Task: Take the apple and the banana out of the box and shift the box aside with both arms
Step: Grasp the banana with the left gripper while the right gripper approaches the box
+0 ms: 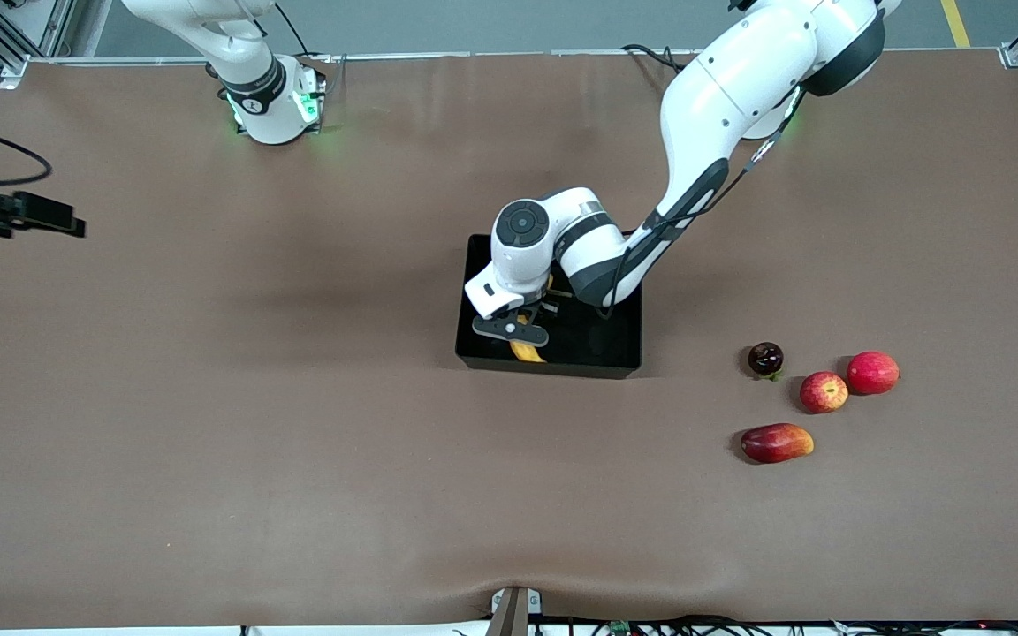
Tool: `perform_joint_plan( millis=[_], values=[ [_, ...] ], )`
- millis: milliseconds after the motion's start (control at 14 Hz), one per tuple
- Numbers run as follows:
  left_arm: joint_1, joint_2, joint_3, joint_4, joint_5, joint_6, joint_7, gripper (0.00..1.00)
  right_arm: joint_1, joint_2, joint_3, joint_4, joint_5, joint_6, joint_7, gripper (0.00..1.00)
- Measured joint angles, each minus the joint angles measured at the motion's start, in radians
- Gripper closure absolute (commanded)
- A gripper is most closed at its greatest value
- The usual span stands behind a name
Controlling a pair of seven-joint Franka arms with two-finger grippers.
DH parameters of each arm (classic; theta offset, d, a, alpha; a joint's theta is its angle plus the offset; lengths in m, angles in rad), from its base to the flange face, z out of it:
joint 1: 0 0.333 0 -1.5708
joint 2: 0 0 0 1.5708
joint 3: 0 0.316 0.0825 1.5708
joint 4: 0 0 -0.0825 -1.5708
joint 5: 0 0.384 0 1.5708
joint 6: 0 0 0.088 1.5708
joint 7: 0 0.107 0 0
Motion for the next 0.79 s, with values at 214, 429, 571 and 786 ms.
perform_joint_plan(
  millis=[214, 429, 571, 786],
  values=[
    [0.003, -0.028, -0.020, 0.103, -0.001, -0.155, 0.001, 1.00, 0.093, 0.017, 0.006, -0.001, 0.030, 0.003, 0.044, 0.00],
    [0.022, -0.059, -0.025, 0.160, -0.001, -0.185, 0.004, 1.00, 0.208, 0.046, 0.011, -0.019, 0.101, 0.060, 0.225, 0.00],
    [0.065, -0.081, -0.024, 0.185, 0.000, -0.186, 0.075, 1.00, 0.290, 0.071, 0.012, -0.043, 0.122, 0.131, 0.317, 0.00],
    [0.195, -0.143, -0.027, 0.193, -0.052, -0.227, 0.262, 1.00, 0.423, 0.117, 0.014, -0.076, 0.154, 0.272, 0.486, 0.00]
  ],
)
